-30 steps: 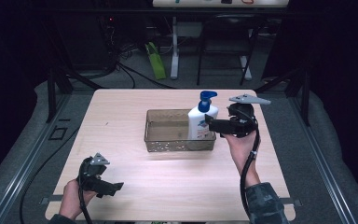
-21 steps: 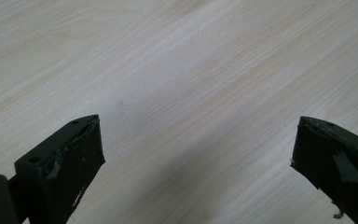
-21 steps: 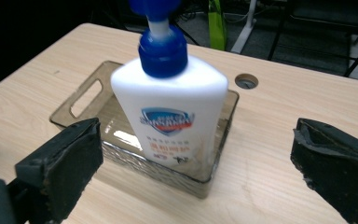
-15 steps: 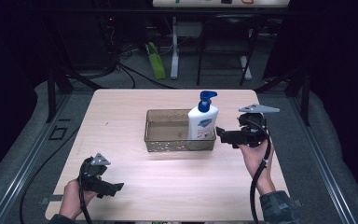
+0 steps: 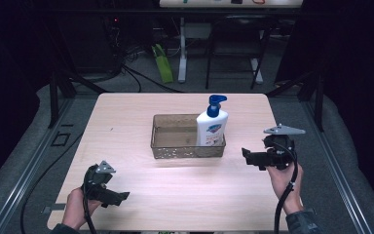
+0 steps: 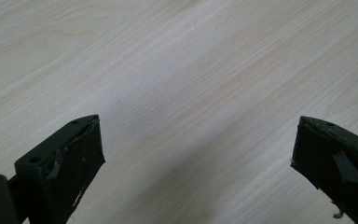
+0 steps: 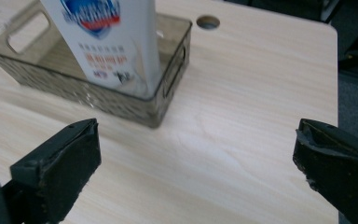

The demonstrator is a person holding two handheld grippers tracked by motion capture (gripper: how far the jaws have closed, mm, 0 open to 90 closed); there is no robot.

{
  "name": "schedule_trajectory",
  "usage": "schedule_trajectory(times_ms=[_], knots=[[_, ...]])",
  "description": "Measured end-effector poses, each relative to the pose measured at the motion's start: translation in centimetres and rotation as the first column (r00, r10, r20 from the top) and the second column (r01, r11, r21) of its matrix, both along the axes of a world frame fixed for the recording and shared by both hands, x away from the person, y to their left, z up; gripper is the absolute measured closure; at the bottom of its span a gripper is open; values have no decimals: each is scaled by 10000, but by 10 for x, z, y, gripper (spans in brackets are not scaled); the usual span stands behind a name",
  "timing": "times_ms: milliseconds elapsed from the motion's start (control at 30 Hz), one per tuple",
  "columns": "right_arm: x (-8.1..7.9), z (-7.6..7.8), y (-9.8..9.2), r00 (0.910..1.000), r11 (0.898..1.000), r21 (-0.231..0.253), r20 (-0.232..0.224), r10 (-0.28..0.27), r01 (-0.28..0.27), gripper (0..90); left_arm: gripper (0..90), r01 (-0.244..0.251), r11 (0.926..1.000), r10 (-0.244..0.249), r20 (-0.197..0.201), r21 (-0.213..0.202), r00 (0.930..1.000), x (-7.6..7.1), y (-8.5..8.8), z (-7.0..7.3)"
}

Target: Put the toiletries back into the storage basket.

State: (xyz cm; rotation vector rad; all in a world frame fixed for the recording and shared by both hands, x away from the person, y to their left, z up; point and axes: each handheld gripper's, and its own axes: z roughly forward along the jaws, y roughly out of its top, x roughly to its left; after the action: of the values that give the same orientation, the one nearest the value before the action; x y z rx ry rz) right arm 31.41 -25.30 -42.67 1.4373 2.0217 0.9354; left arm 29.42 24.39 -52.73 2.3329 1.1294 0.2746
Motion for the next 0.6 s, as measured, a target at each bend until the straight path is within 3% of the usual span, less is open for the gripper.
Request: schedule_trajectory(times_ms=[267,600], knots=[[-8,-36,-12,9964,9981,-599,-825,-206,157,0,16,-2,10000,2,-22,30,10000,0,0,-1],[-15,-69,-29,9876,9964,-721,-1470,-551,449,0,16,33,9999,-33,-37,123,10000,1,0,-2]])
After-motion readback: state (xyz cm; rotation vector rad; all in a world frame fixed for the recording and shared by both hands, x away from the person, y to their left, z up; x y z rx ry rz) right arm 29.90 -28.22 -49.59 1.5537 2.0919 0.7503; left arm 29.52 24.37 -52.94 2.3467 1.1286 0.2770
